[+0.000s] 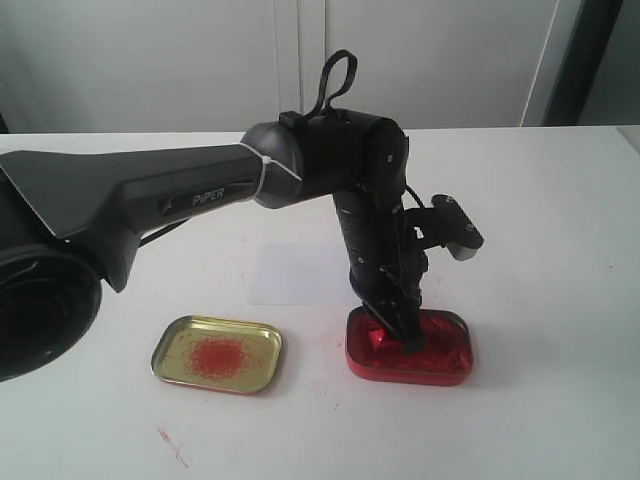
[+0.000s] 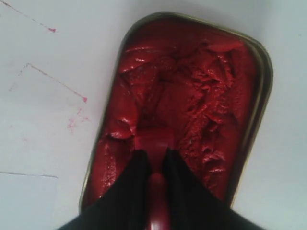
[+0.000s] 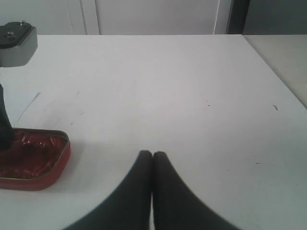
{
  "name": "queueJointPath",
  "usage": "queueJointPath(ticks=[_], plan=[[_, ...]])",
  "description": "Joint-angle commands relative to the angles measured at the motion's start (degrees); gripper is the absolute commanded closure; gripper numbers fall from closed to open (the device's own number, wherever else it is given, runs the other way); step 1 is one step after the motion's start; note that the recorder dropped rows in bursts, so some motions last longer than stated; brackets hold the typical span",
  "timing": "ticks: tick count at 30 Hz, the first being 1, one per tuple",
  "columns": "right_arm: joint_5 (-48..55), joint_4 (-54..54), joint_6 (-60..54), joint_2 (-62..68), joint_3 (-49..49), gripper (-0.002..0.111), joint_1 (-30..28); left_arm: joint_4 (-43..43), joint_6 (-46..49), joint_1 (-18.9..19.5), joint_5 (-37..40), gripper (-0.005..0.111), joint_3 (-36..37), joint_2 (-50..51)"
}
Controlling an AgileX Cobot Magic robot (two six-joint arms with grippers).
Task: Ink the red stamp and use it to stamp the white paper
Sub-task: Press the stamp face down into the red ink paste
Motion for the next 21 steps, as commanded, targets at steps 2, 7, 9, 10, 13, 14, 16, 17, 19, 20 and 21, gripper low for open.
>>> queueJointPath(ticks=[2,7,9,10,13,14,16,17,19,20,21], plan=[[-0.79,0.05,0.25,-0.28,0.32,0.108,-0.28,0.56,-0.02,-0.48,1.21,0.107,-0.08,1.99],[-0.79,0.05,0.25,-0.28,0.32,0.108,-0.28,-0.01,-0.02,-0.48,2.14,0.107,0.03,3.47],[-0.79,0.05,0.25,-0.28,0.32,0.108,-0.28,-0.39,-0.1,-0.48,2.52,0.107,0.03,4.15],[-0.79,0.05,0.25,-0.28,0.32,0.108,-0.28,-0.77,-0.1,-0.48,2.78,0.107,0.03,4.48],[-0.79,0.05,0.25,-0.28,0.32,0.108,-0.28,-1.63,-0.1,-0.48,3.43,0.107,0.03,5.84],[-0.79,0.05,0.25,-0.28,0.32,0.108,-0.28,-1.92,-0.1,-0.48,3.4,0.107,0.03,6.0],[-0.79,0.05,0.25,-0.28,0.32,0.108,-0.28,-2.03,-0.1,-0.48,3.48,0.107,0.03,6.53],[-0.79,0.05,0.25,-0.28,0.32,0.108,-0.28,-2.03,-0.25,-0.48,3.48,0.107,0.03,6.72],[-0.79,0.05,0.25,-0.28,0.32,0.108,-0.28,-2.25,-0.26,-0.48,3.48,0.107,0.03,6.99],[-0.79,0.05,0.25,-0.28,0.32,0.108,-0.28,-2.35,-0.26,-0.48,3.48,0.107,0.03,6.96],[-0.79,0.05,0.25,-0.28,0.32,0.108,-0.28,-2.35,-0.26,-0.48,3.48,0.107,0.03,6.96]])
